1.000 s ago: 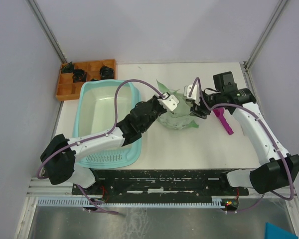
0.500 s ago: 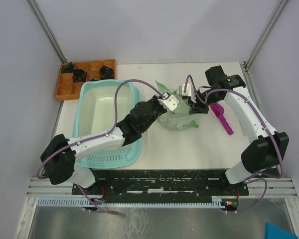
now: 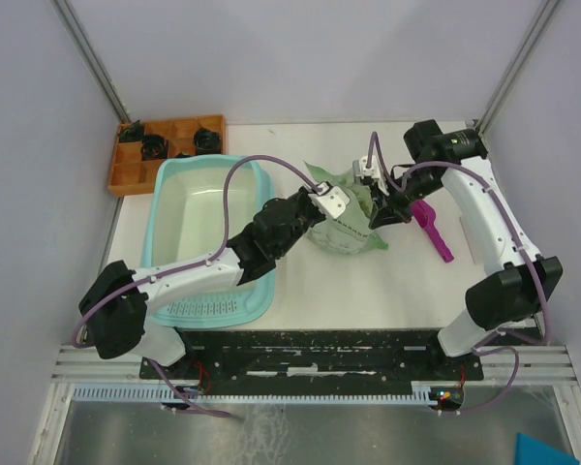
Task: Fill the litter box with clean litter
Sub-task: Open the cat litter bag at the center of the board.
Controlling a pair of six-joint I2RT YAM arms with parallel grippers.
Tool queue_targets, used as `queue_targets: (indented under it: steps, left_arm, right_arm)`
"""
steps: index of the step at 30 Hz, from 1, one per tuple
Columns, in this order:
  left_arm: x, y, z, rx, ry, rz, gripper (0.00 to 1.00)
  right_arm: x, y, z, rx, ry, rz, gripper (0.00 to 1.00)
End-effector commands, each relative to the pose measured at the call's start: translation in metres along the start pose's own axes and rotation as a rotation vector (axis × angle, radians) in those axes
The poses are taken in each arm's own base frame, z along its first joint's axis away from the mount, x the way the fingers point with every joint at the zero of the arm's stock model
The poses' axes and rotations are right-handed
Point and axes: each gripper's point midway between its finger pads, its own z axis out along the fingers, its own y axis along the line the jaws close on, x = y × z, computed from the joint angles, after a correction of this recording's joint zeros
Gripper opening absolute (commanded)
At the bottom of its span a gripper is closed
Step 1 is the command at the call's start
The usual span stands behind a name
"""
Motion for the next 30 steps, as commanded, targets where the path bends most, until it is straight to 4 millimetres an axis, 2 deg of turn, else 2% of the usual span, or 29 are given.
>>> queue_targets:
  steps: [1,5,6,10,11,13,18,19,21,26,30]
  left_arm:
    - [-0.040,0.022,0.001,-0.066,-0.130,-0.086,0.03]
    - [-0.039,0.010,0.001,-0.014,-0.149,-0.109,0.03]
    - [-0.040,0.006,0.000,0.002,-0.158,-0.115,0.03]
    - [-0.042,0.000,0.000,0.030,-0.180,-0.146,0.03]
    - [-0.043,-0.001,0.000,0.036,-0.182,-0.150,0.03]
    - [-0.044,-0.003,0.000,0.043,-0.187,-0.154,0.03]
    - [-0.049,-0.001,0.001,0.045,-0.195,-0.152,0.03]
    - [-0.049,-0.002,0.002,0.046,-0.196,-0.152,0.03]
    - [-0.050,-0.001,0.003,0.043,-0.196,-0.157,0.03]
    - [-0.052,-0.004,0.008,0.061,-0.185,-0.152,0.03]
    - [-0.050,-0.006,0.012,0.067,-0.137,-0.208,0.03]
  right_arm:
    - [-0.015,0.037,0.001,-0.152,-0.103,0.105,0.02]
    - [-0.010,0.034,0.003,-0.094,-0.104,0.135,0.02]
    - [-0.011,0.028,0.002,-0.048,-0.112,0.139,0.03]
    - [-0.016,0.008,-0.021,0.195,-0.136,0.144,0.12]
    - [-0.017,0.004,-0.029,0.260,-0.140,0.136,0.16]
    - [-0.016,-0.004,-0.048,0.404,-0.147,0.153,0.31]
    - [-0.006,-0.028,-0.105,0.783,-0.175,0.212,0.56]
    - [-0.002,-0.032,-0.112,0.832,-0.168,0.232,0.60]
    - [0.012,-0.043,-0.117,0.870,-0.121,0.299,0.60]
    - [0.059,-0.079,-0.123,0.901,-0.019,0.522,0.57]
    - [0.093,-0.094,-0.135,0.924,0.004,0.707,0.53]
